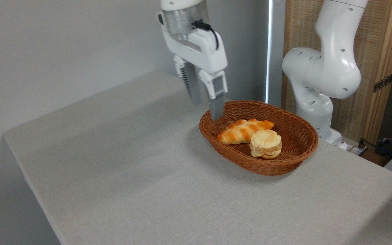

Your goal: Put bread into the basket

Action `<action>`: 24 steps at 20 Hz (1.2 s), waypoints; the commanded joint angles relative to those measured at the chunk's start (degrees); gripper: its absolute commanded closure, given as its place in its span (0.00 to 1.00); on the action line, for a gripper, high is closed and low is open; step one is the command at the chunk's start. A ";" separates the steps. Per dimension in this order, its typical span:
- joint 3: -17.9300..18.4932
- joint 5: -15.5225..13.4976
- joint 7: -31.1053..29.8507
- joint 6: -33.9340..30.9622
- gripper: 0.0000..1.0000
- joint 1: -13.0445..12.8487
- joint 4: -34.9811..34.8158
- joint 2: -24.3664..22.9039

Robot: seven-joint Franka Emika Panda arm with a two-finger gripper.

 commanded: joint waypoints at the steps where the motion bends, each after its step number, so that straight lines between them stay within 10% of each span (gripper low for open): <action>1: 0.24 -2.62 -4.24 -0.24 0.00 -0.28 12.62 9.81; 19: 1.82 -5.43 -5.83 0.20 0.00 0.68 28.47 21.26; 24: -5.02 -5.17 -5.83 -0.42 0.00 7.18 28.38 20.99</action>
